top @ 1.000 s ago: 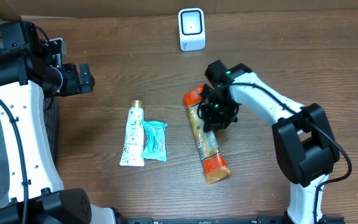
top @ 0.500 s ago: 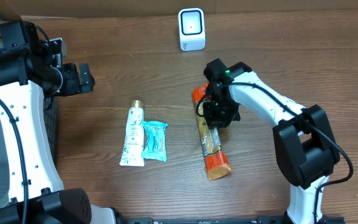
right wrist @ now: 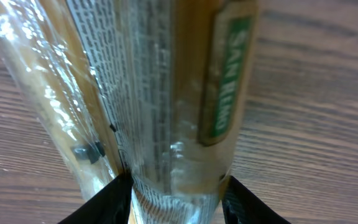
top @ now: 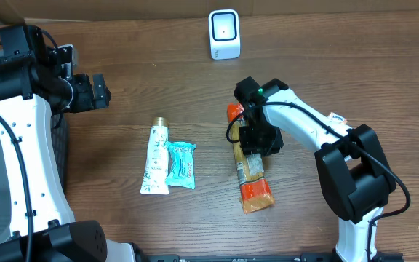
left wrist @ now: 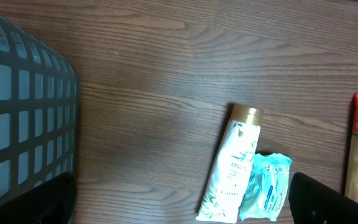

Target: Scan the item barcode

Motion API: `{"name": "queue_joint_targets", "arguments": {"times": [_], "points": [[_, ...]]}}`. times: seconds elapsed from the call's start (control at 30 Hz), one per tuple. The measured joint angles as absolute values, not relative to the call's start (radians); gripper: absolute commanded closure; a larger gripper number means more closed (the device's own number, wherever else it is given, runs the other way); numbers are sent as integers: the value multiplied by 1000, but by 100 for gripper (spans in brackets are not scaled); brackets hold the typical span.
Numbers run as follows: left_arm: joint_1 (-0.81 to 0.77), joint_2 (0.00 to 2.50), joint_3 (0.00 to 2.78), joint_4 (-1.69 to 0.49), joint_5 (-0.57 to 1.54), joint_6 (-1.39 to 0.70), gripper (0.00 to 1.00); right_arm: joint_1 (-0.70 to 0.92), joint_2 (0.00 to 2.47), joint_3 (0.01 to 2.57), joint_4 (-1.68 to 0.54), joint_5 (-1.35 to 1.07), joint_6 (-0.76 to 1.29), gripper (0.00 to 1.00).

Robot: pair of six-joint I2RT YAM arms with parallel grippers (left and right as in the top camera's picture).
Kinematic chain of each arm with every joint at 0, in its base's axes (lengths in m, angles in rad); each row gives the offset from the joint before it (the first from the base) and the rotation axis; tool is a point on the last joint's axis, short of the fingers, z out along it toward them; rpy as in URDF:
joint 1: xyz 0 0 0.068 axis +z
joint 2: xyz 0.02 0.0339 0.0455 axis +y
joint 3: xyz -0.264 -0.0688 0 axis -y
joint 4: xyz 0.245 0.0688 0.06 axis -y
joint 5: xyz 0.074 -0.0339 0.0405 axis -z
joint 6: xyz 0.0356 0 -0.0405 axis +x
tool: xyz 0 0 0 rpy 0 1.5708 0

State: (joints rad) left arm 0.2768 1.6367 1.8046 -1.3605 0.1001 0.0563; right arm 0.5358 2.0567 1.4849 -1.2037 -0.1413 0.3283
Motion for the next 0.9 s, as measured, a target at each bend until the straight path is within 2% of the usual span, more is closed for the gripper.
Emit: {"name": "queue_joint_targets", "arguments": {"times": [0.2, 0.23, 0.33, 0.4, 0.9], "points": [[277, 1637, 1805, -1361, 100, 56, 0, 530, 2033, 1415, -1189, -201, 316, 54], [277, 1637, 1805, -1361, 100, 56, 0, 530, 2030, 1407, -1188, -210, 314, 58], [277, 1637, 1805, -1361, 100, 56, 1, 530, 2026, 1391, -1171, -241, 306, 83], [277, 1637, 1805, -1361, 100, 56, 0, 529, 2022, 1388, -1163, -261, 298, 95], [277, 1637, 1805, -1361, 100, 56, 0, 488, 2006, 1380, -1124, -424, 210, 96]]}}
